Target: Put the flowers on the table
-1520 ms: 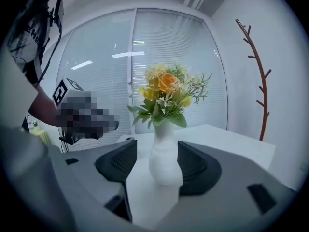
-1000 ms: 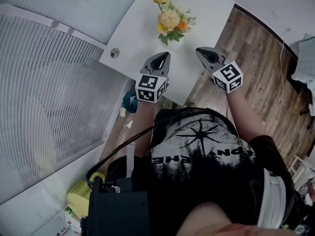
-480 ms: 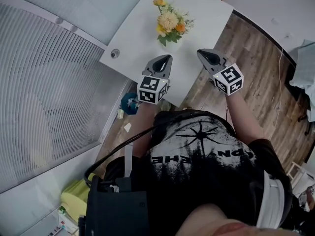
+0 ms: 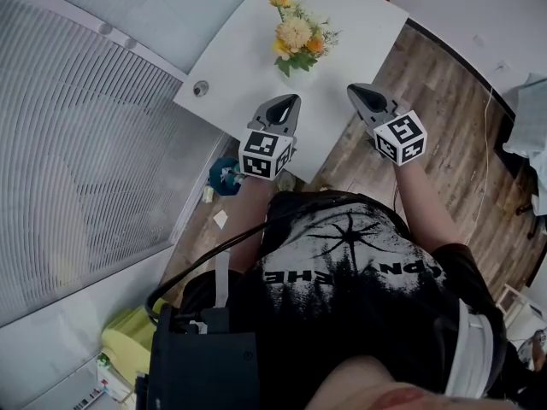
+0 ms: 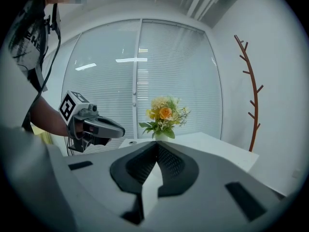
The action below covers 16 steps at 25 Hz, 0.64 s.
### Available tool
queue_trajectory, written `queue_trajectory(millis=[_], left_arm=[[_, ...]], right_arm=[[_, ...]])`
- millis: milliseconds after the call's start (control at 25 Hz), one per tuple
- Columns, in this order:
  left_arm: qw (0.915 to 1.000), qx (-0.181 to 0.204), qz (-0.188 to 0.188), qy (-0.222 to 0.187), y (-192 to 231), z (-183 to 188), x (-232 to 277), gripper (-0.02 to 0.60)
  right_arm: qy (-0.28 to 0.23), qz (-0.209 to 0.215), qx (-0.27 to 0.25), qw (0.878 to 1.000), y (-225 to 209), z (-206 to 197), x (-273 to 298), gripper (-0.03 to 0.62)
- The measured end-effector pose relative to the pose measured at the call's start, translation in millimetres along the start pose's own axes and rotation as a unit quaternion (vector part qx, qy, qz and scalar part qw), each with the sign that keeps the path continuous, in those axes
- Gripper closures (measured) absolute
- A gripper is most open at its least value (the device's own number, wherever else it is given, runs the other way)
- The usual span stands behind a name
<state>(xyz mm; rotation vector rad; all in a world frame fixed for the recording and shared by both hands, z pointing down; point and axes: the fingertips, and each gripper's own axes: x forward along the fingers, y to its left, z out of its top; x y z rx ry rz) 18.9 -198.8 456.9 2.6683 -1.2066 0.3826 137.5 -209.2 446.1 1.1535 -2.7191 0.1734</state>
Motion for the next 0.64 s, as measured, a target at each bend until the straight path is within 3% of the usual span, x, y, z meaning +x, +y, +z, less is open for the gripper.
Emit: queue_trajectory(millis=[640], left_arm=[[1.0000, -0.001, 0.008, 0.001, -4.9, -2.3, 0.4, 0.569]], right_arm=[[0.008, -0.003, -0.016, 1.000, -1.1, -7.6, -6.4, 0.577]])
